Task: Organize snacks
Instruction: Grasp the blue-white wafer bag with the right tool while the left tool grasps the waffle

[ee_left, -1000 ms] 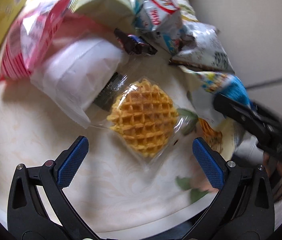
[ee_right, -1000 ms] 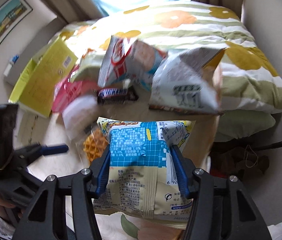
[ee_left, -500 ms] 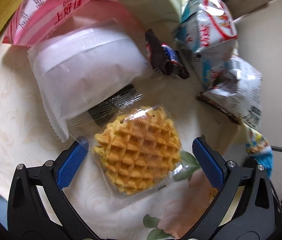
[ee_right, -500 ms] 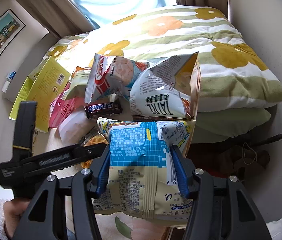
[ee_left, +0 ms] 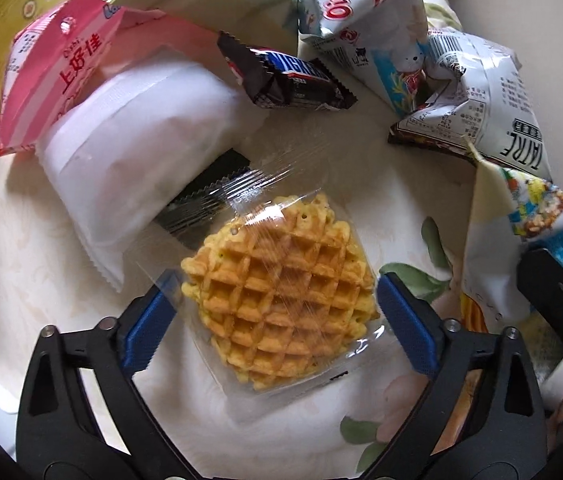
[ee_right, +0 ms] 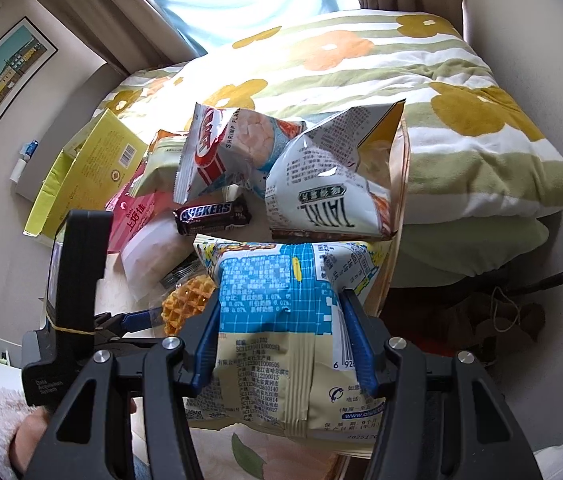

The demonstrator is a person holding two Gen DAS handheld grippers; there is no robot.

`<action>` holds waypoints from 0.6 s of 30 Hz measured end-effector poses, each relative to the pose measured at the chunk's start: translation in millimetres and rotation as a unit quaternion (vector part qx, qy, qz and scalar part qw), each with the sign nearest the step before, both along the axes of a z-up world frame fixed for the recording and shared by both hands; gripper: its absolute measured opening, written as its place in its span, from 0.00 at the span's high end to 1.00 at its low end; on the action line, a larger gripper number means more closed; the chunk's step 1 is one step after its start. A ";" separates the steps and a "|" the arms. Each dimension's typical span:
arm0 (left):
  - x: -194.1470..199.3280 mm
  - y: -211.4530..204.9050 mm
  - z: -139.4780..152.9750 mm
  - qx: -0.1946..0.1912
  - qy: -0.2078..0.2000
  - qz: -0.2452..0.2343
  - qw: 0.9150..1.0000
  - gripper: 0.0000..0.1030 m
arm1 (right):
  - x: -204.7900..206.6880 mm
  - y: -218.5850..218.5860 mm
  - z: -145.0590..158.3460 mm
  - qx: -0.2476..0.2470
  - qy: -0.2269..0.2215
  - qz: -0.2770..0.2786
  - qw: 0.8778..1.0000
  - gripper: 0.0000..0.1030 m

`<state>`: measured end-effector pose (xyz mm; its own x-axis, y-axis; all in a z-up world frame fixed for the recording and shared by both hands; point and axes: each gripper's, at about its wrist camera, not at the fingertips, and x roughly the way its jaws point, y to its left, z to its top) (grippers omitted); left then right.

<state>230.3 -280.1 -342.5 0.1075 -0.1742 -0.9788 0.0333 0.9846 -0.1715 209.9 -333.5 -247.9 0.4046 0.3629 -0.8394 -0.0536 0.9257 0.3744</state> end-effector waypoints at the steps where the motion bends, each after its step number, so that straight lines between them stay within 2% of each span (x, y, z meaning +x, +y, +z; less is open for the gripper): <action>1: -0.6 1.7 1.0 -0.003 -0.001 -0.005 1.000 0.14 | -0.8 1.1 -1.0 0.002 0.001 0.001 1.000 0.50; 3: -3.8 19.5 4.5 -0.006 -0.004 -0.019 1.000 0.18 | -1.7 3.3 -1.8 0.001 0.000 0.003 1.000 0.50; 6: -5.1 23.6 6.6 -0.011 -0.007 -0.034 0.999 0.21 | -3.8 7.9 -3.7 -0.001 0.000 0.006 1.000 0.50; 18: -21.6 57.1 21.5 -0.060 -0.012 -0.064 0.996 0.27 | -11.7 18.3 -0.6 -0.007 -0.008 -0.001 1.000 0.50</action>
